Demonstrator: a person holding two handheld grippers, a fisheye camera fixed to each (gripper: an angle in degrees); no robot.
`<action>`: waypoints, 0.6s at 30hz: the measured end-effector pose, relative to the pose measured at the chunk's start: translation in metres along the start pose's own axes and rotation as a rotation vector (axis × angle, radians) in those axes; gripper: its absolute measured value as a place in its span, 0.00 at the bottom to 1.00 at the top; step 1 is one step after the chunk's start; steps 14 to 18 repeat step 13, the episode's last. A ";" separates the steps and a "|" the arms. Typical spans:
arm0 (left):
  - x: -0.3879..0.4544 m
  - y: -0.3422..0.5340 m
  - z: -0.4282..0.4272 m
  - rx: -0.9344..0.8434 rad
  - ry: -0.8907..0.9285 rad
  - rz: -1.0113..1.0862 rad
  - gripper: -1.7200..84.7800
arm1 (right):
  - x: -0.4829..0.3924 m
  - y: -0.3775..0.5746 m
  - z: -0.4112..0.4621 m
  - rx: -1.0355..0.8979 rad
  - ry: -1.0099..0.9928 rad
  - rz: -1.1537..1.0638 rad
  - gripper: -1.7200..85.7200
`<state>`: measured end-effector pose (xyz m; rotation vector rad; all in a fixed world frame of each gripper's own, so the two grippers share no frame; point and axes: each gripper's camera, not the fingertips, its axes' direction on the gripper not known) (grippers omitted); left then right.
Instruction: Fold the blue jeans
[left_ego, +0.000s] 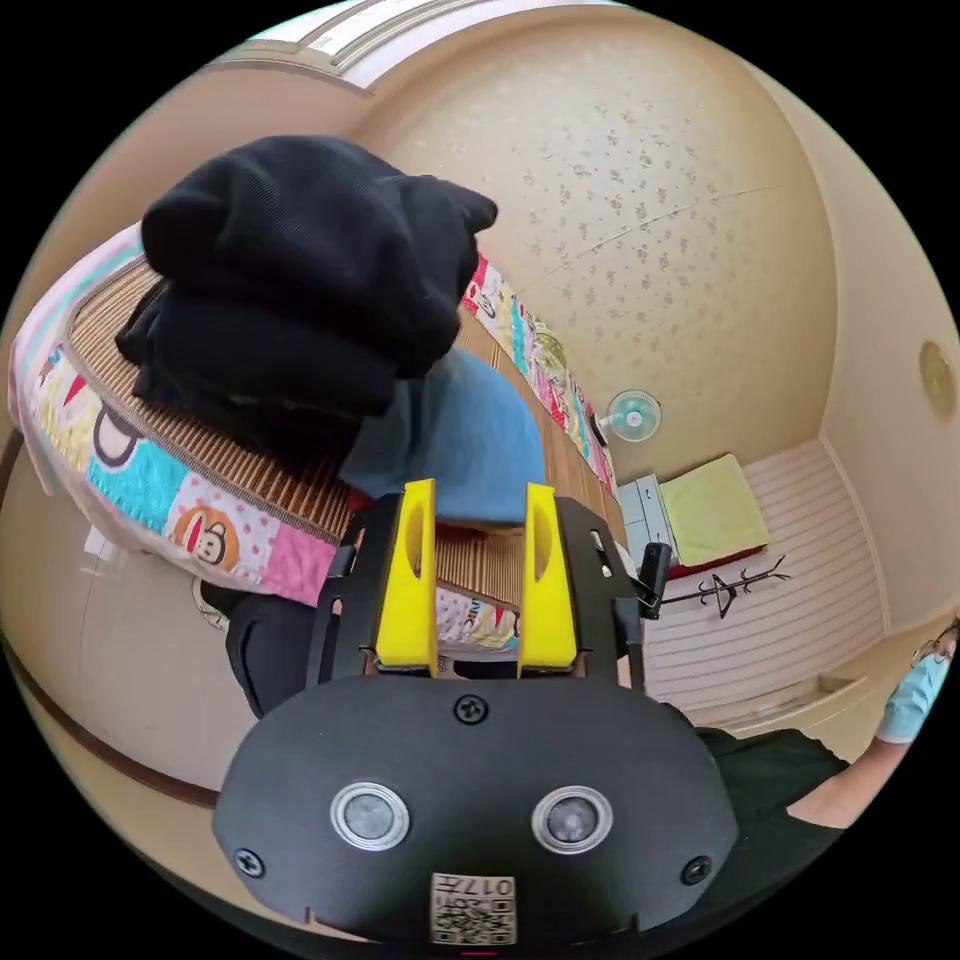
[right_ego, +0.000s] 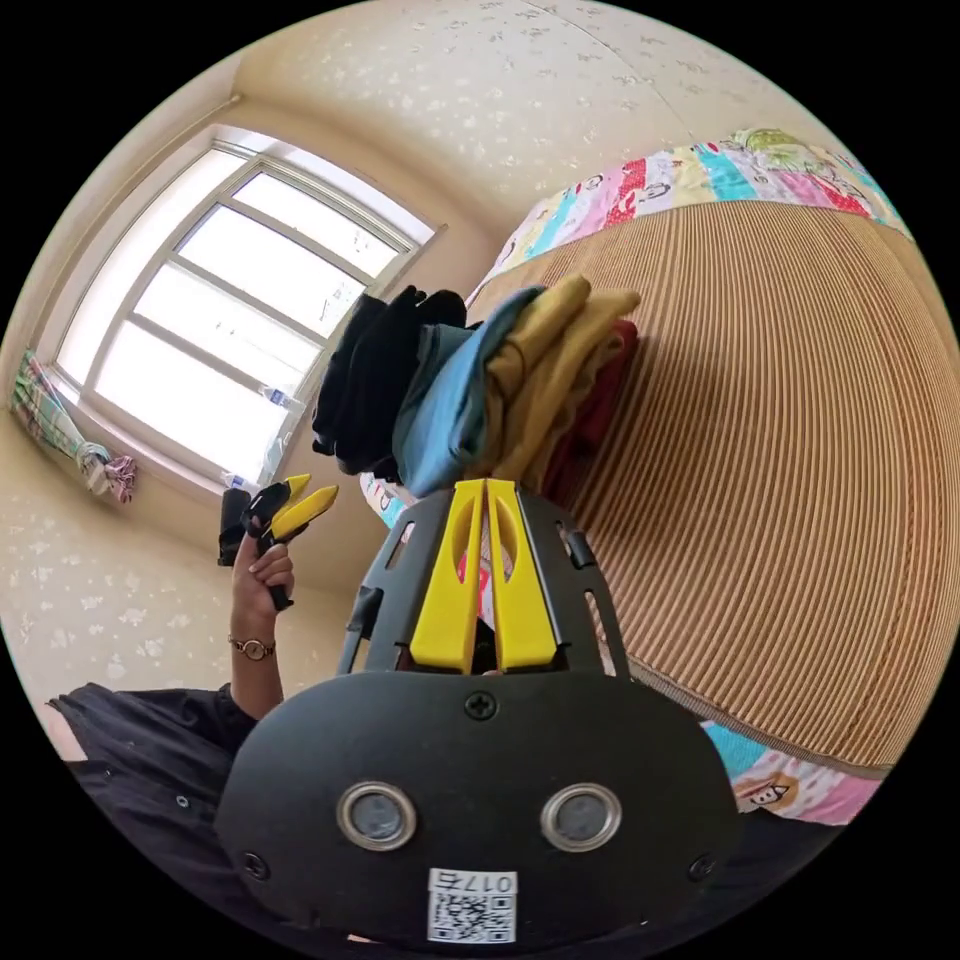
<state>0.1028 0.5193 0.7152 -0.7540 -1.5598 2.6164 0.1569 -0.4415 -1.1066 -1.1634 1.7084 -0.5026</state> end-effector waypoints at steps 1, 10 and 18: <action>-0.011 0.030 0.001 0.029 -0.022 -0.030 0.17 | 0.016 0.019 0.001 -0.029 -0.005 0.011 0.03; 0.017 0.148 0.057 0.063 -0.131 0.028 0.15 | 0.153 0.149 -0.147 0.040 0.371 0.331 0.04; 0.062 0.150 0.080 0.081 -0.167 0.137 0.15 | 0.176 0.169 -0.234 0.187 0.531 0.446 0.05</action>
